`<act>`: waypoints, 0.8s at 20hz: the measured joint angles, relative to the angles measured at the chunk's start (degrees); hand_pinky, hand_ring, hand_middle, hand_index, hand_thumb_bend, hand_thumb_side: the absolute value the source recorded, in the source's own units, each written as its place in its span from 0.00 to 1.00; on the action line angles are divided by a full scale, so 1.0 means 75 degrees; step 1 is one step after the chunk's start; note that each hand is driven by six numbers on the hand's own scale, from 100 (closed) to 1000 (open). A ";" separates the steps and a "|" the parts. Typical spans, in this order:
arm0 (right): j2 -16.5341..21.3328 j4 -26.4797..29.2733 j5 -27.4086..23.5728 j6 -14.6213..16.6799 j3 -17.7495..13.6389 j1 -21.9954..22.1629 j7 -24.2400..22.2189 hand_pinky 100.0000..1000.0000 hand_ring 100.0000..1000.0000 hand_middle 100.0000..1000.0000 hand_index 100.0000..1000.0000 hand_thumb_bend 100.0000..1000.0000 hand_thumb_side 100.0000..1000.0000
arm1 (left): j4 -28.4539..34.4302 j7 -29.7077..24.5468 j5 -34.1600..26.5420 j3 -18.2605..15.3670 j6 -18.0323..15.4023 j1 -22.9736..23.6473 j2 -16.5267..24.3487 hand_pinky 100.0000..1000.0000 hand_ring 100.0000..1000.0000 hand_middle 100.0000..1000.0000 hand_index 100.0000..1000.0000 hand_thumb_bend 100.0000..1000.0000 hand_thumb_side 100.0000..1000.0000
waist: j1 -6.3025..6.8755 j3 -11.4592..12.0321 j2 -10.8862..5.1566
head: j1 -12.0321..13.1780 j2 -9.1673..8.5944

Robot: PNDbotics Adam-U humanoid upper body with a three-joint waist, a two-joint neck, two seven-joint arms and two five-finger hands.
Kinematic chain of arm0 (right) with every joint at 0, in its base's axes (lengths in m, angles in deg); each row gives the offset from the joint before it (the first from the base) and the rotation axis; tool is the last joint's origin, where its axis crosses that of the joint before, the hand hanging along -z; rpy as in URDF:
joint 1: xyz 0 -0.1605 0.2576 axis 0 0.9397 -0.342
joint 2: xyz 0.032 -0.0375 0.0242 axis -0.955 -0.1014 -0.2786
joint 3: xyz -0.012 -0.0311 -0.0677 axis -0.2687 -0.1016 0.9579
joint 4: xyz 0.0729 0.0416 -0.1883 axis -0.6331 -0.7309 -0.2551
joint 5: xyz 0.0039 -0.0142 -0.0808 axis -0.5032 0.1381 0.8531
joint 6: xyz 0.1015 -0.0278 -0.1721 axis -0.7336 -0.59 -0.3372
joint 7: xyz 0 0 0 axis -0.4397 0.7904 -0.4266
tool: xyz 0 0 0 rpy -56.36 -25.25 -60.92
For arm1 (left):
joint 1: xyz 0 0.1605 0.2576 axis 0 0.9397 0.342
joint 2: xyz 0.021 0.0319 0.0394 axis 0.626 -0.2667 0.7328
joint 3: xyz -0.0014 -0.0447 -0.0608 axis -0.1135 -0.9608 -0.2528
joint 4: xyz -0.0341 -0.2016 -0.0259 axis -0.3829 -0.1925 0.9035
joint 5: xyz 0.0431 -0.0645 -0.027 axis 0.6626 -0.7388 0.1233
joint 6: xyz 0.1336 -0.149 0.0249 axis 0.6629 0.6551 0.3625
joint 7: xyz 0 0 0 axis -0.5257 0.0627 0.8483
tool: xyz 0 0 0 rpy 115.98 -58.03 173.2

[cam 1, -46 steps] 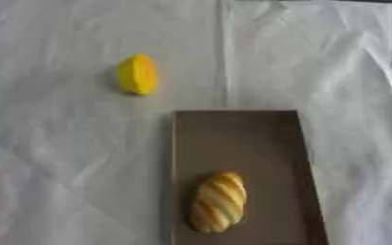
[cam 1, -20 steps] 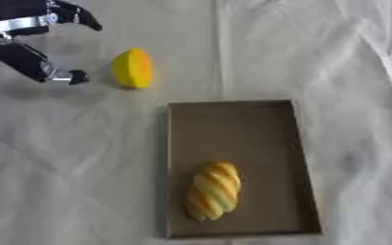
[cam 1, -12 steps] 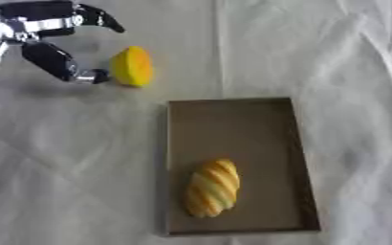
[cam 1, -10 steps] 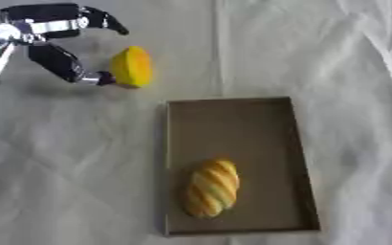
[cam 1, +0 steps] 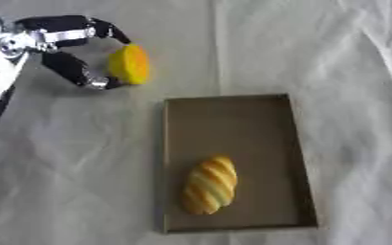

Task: Pick up objects on the table and place them in the box.

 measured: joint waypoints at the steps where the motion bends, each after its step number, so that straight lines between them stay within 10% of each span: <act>1: -0.0004 0.0000 -0.0021 -0.0012 0.0000 0.0000 -0.0019 0.94 0.71 0.74 0.87 0.00 0.09 | -0.0047 0.0056 0.0065 -0.0011 -0.0003 -0.0001 -0.0025 0.94 1.00 0.85 0.92 0.40 0.50 | 0.0001 -0.0012 0.0000 | 0.0003 0.0000; 8: -0.0109 0.0000 -0.0098 -0.0113 -0.0001 0.0009 -0.0136 0.94 0.70 0.74 0.87 0.00 0.13 | -0.0199 0.0434 0.0135 -0.0098 0.0058 -0.0013 -0.0201 0.91 1.00 0.82 0.89 0.28 0.53 | 0.0005 -0.0046 0.0000 | 0.0032 0.0000; 16: -0.0207 0.0000 -0.0206 -0.0367 -0.0050 0.0082 -0.0145 0.95 0.70 0.74 0.87 0.00 0.18 | 0.0077 0.0866 -0.0210 -0.0120 0.0312 -0.0009 -0.0203 0.81 0.92 0.68 0.72 0.00 0.27 | 0.0017 -0.0011 0.0000 | 0.0031 0.0000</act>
